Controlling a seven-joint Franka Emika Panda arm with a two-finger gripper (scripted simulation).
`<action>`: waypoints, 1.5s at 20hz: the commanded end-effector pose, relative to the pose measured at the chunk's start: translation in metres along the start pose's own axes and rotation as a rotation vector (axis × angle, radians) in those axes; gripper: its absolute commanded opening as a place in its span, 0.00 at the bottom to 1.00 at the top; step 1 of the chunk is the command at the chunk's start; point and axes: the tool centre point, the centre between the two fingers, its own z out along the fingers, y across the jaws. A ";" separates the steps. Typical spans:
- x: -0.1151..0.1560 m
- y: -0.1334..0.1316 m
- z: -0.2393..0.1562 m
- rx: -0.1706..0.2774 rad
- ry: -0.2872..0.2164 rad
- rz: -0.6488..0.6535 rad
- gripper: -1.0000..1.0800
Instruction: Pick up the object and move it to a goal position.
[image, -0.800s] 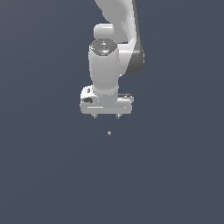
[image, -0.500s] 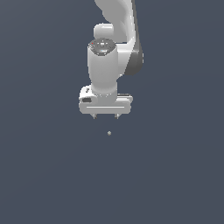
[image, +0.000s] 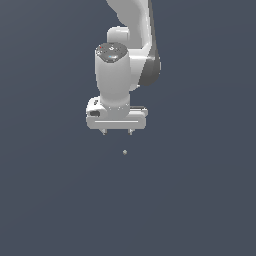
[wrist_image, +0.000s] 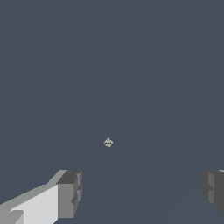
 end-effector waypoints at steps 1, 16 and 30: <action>0.000 0.000 0.001 0.000 -0.001 -0.005 0.96; -0.003 -0.005 0.041 -0.006 -0.013 -0.234 0.96; -0.013 -0.018 0.109 0.011 -0.028 -0.647 0.96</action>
